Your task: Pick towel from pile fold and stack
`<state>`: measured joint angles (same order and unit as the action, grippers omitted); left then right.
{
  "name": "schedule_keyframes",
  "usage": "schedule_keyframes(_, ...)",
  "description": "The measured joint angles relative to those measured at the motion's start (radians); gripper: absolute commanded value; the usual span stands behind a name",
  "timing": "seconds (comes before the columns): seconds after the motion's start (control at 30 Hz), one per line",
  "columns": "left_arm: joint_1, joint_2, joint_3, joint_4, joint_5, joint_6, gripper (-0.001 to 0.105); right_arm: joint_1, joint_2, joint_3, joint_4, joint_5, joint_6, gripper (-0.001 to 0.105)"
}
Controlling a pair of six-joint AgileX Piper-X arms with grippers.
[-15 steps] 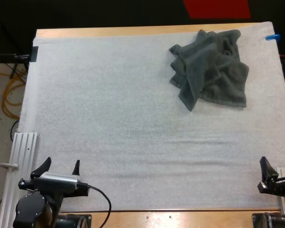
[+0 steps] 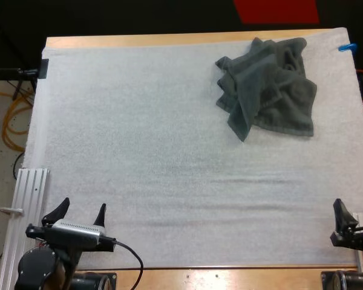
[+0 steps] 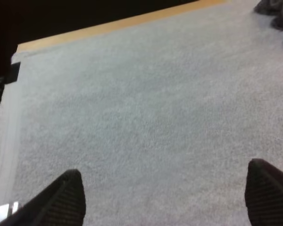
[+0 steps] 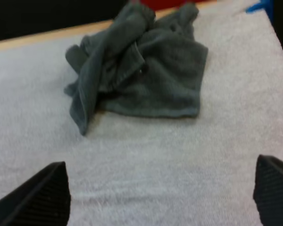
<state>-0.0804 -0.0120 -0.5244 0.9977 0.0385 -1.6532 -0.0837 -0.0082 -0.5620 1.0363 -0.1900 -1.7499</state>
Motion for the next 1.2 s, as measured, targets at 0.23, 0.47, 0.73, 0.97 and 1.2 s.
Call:
schedule_keyframes(0.23,-0.066,0.16,-0.137,-0.096,0.087,0.003,0.067,0.0,0.17,-0.159,0.0,-0.021,0.022,0.076)
schedule_keyframes(0.47,-0.182,0.433,-0.323,-0.109,0.221,0.017,0.067,0.0,0.386,-0.321,0.0,-0.261,0.022,0.076)
schedule_keyframes(0.73,-0.224,0.621,-0.435,-0.114,0.295,0.017,0.067,0.0,0.584,-0.37,-0.059,-0.36,0.011,0.076)
schedule_keyframes(0.97,-0.224,0.663,-0.435,-0.114,0.295,0.017,0.067,0.111,0.835,-0.372,-0.287,-0.281,0.037,0.076)
schedule_keyframes(1.2,-0.224,0.71,-0.435,-0.114,0.295,0.014,0.067,0.335,1.2,-0.43,-0.483,-0.066,0.102,0.076)
